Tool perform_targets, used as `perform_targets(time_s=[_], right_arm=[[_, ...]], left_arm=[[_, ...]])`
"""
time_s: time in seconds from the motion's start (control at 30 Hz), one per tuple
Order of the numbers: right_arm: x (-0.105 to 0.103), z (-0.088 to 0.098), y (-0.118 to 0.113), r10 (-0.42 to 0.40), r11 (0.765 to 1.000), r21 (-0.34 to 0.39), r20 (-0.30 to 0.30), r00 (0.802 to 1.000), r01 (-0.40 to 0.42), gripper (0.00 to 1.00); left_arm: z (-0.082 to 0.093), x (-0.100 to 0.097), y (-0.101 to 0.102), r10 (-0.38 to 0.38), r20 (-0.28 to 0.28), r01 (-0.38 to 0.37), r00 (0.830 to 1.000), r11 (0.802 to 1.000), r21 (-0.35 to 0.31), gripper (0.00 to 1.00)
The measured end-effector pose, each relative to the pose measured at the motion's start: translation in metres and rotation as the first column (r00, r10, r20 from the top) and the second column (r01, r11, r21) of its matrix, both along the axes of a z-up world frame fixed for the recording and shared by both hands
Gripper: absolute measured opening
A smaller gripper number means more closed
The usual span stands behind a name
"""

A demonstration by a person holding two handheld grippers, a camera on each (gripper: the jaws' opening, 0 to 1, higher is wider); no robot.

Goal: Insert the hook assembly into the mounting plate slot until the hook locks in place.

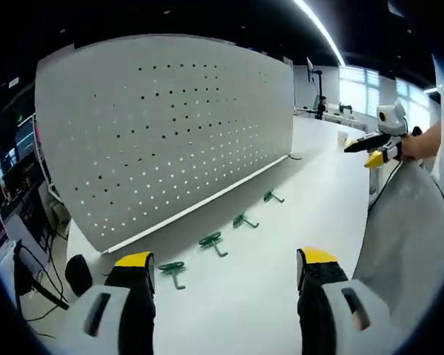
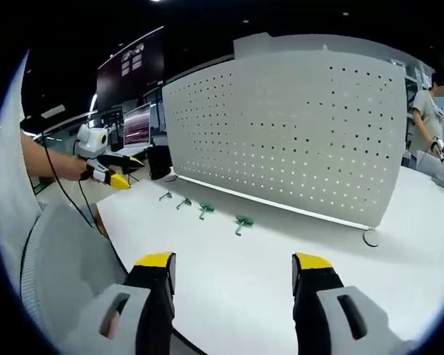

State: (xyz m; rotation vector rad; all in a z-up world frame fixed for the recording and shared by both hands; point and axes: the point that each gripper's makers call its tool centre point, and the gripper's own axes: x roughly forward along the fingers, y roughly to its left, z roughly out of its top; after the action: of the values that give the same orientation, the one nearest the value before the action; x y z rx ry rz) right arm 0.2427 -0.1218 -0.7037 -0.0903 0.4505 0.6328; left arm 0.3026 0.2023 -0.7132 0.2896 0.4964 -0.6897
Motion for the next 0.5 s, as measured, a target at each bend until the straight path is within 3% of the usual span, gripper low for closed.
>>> perform_targets(time_s=[0.37,0.5], right_arm=[[-0.005,-0.004,0.001,-0.002,1.000,-0.004,-0.011,1.000,0.002,0.61],[-0.006,-0.005,0.001,-0.001,1.000,-0.007,-0.011,1.000,0.001,0.61]], left_arm=[[-0.010,0.012,0.007,-0.093,-0.018,0.094,0.996,0.990,0.108,0.78],[-0.017,0.013,0.008,-0.153,-0.027,0.156,0.988,0.973,0.170,0.77]])
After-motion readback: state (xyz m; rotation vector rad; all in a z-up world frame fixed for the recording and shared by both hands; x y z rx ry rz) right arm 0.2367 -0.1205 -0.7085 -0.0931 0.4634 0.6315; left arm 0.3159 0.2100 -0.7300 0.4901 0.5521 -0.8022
